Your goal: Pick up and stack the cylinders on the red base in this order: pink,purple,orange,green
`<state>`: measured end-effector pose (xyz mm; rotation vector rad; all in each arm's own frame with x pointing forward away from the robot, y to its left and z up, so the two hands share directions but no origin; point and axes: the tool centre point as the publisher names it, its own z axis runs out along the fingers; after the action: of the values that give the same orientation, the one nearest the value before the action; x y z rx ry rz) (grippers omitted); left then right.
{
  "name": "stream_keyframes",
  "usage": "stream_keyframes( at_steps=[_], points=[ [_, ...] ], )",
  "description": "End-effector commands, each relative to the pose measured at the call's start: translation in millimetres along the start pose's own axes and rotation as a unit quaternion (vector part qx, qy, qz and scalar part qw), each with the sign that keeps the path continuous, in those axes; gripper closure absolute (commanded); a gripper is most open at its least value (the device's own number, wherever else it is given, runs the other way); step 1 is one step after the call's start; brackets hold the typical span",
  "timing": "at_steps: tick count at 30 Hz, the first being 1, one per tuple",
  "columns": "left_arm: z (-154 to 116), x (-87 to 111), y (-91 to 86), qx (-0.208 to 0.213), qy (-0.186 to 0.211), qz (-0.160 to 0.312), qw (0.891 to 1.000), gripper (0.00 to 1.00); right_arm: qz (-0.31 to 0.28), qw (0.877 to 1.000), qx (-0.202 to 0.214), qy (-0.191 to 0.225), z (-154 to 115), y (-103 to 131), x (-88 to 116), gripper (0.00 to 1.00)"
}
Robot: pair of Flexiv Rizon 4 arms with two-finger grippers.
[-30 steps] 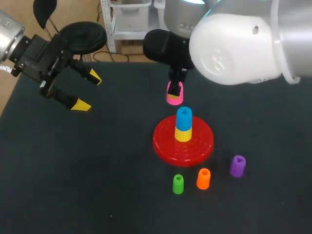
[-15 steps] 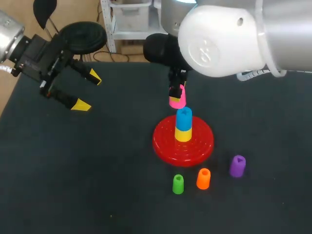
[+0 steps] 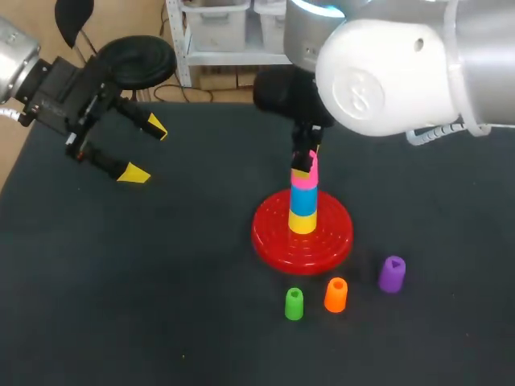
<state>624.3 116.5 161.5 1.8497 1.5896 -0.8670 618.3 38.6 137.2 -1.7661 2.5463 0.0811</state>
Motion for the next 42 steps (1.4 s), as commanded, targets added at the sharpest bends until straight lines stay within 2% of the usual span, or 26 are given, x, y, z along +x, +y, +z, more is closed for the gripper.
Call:
stream_keyframes(
  at_steps=[1, 42],
  points=[
    [0.2, 0.7, -0.8, -0.001, 0.0, 0.001, 1.0, 0.0, 0.001, 1.0, 0.0, -0.005, 2.0, 1.1, 2.0, 1.0],
    [0.2, 0.7, -0.8, -0.001, 0.0, 0.001, 1.0, 0.0, -0.001, 1.0, -0.012, -0.009, 20.6, 3.3, 4.7, 1.0]
  ],
)
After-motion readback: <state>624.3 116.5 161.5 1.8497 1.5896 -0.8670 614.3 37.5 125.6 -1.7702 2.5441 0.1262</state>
